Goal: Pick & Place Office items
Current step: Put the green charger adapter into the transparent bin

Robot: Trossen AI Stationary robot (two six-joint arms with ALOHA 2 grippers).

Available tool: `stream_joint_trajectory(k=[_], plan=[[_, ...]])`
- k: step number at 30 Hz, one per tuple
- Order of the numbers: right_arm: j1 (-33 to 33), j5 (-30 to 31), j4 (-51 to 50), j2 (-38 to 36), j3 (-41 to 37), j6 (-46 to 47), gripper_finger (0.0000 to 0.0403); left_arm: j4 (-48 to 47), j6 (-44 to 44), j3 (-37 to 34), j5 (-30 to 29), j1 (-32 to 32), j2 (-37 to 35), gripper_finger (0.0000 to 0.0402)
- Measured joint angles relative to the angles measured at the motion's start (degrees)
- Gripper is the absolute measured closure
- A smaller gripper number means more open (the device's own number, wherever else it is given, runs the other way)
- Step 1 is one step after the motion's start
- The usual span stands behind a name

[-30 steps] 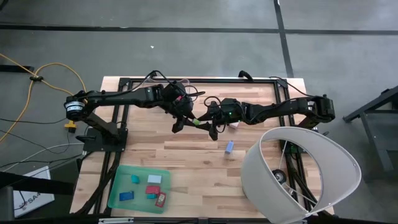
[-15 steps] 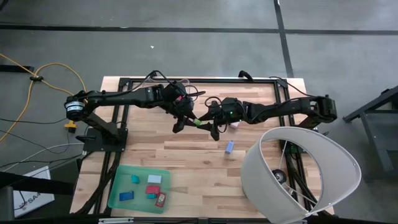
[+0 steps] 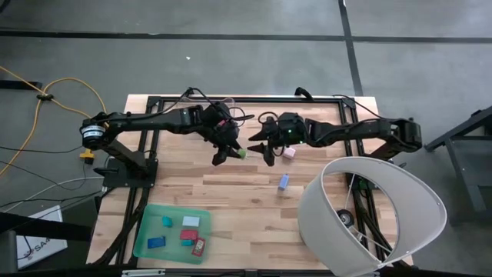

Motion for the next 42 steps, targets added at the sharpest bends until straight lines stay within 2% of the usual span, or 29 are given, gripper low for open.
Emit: stream_joint_trajectory(k=[5, 9, 11, 15, 20, 24, 28, 34, 38, 42], plan=[[-0.59, 1.70, -1.56, 0.04, -0.06, -0.46, 0.0234, -0.24, -0.09, 0.00, -0.25, 0.05, -0.01, 0.0274], [-1.50, 3.07, -3.75, 0.04, -0.06, -0.38, 0.0234, -2.84, 1.24, 0.00, -4.16, 1.50, -2.14, 0.0274], [-2.06, 3.02, -4.72, 0.09, -0.09, 0.01, 0.0234, -4.60, 2.05, 0.00, -4.14, 3.27, -3.95, 0.0274], [-2.54, 2.81, -5.28, 0.09, -0.09, 0.53, 0.0234, -6.44, 2.72, 0.00, -3.05, 9.03, -8.08, 0.0274], [-2.42, 2.40, -5.36, 0.09, -0.09, 1.27, 0.0234, -6.50, 2.64, -1.06, 2.40, 19.68, -10.23, 0.0274], [-1.90, 2.44, -5.44, 0.09, -0.11, 1.48, 0.0234, -4.85, -1.50, -4.68, 4.70, 27.38, -9.70, 0.0275], [-1.49, 2.23, -5.47, 0.09, -0.11, 1.59, 0.0235, -0.77, -5.33, -9.38, 4.70, 31.20, -9.68, 0.0275], [-1.16, 2.25, -5.47, 0.11, -0.13, 1.57, 0.0235, 0.27, -8.16, -12.87, -3.22, 32.07, -9.66, 0.0275], [-1.16, 2.23, -5.45, 0.11, -0.15, 1.55, 0.0235, 0.34, -8.78, -14.11, -6.39, 30.64, -9.66, 0.0275], [-1.14, 2.23, -5.42, 0.13, -0.22, 1.54, 0.0235, 0.24, -9.00, -14.76, -12.38, 28.32, -8.44, 0.0275]])
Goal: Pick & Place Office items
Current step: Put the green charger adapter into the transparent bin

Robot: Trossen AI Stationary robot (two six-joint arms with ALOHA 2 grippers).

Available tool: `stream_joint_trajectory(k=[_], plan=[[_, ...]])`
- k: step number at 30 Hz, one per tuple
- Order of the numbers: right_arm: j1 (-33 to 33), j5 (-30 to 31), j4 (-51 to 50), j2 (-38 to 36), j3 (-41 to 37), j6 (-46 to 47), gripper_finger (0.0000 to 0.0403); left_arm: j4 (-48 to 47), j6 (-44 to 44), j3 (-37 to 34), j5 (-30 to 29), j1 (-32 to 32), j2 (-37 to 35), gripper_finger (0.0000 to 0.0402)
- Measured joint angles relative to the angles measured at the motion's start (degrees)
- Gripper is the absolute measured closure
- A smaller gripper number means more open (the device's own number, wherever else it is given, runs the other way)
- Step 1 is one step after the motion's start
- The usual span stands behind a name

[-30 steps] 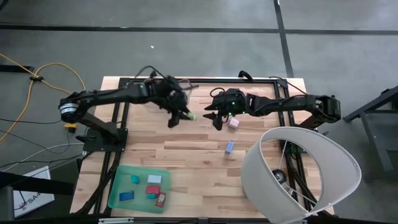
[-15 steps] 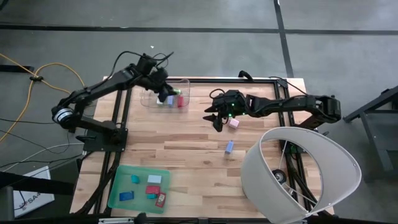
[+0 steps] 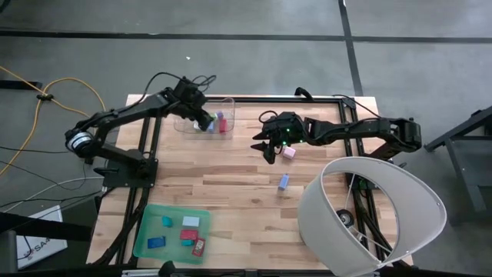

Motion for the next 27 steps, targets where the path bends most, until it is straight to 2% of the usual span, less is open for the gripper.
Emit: stream_joint_trajectory(k=[3, 10, 16, 27], plan=[[0.00, -0.03, 0.00, 0.00, 0.00, 0.09, 0.0233, 0.35, 0.00, -0.01, -2.45, -1.38, 2.20, 0.0275], [0.09, -3.15, 0.00, 0.00, 0.00, 0.22, 0.0236, 3.46, -0.64, -0.03, -2.59, -2.61, 5.96, 0.0275], [1.06, -2.67, 0.02, 0.00, 0.00, 0.60, 0.0235, 4.30, -1.60, -0.03, -8.08, -2.60, 6.26, 0.0269], [1.88, -2.69, 0.02, 0.00, 0.00, 0.60, 0.0235, 4.32, -1.91, -0.03, -8.23, -3.94, 6.26, 0.0261]])
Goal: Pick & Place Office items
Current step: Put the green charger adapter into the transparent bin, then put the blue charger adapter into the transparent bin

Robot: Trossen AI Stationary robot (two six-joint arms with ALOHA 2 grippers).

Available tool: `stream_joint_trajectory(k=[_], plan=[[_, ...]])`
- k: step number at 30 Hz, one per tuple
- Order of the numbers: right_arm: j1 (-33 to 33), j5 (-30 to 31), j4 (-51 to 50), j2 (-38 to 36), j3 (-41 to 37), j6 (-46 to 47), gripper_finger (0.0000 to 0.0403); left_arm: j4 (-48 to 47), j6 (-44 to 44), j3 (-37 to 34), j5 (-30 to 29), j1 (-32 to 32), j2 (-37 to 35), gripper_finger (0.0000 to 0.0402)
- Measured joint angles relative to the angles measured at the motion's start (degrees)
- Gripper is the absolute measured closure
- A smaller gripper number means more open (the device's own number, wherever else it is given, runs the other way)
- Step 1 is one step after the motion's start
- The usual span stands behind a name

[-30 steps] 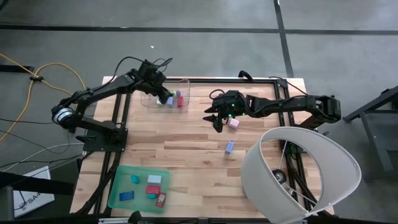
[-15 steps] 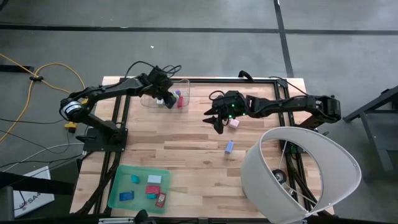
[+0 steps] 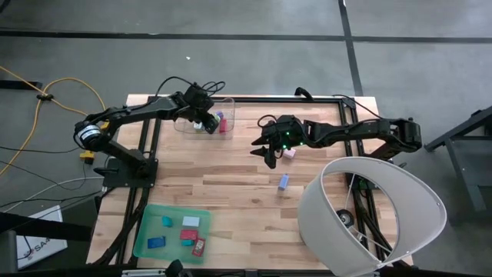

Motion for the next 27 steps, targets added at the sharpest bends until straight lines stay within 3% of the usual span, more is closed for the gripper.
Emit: stream_joint_trajectory(k=[8, 18, 27], plan=[[0.00, -0.11, 0.00, 0.01, 0.00, 0.00, 0.0237, 0.17, -1.25, 0.00, -1.20, -0.63, 0.00, 0.0258], [0.00, -0.11, -0.33, 0.02, 0.00, 0.00, 0.0237, 0.20, -1.08, 0.00, -1.22, -0.60, 0.00, 0.0216], [0.00, -0.12, -0.96, 0.02, 0.00, 0.00, 0.0237, 0.22, -1.07, 0.00, -1.21, -0.60, 0.00, 0.0213]])
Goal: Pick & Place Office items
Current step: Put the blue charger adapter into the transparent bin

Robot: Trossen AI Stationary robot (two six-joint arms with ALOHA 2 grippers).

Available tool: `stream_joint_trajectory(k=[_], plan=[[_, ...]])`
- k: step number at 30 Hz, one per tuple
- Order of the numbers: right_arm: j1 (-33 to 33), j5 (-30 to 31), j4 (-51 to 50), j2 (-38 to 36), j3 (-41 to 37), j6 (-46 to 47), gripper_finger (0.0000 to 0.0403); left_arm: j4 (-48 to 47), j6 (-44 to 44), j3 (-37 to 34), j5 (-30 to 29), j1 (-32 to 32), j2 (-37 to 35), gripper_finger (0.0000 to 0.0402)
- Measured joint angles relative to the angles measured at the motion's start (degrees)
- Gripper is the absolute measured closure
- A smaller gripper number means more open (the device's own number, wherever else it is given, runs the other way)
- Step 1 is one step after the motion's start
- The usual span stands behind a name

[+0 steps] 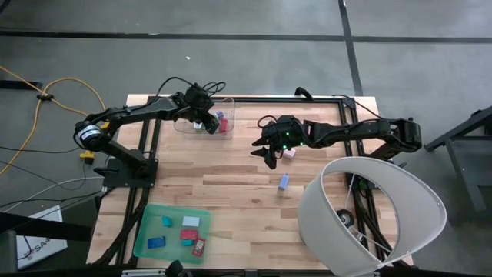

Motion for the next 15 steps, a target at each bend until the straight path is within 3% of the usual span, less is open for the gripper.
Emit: stream_joint_trajectory(k=[11, 15], plan=[[0.00, -0.01, -0.38, 0.00, 0.00, -0.43, 0.0237, 3.12, 1.61, 0.00, 0.08, 0.00, -0.74, 0.0213], [0.00, 0.01, -0.54, 0.00, 0.00, -2.23, 0.0237, 6.27, 3.43, 0.07, 5.20, 0.04, -3.25, 0.0213]])
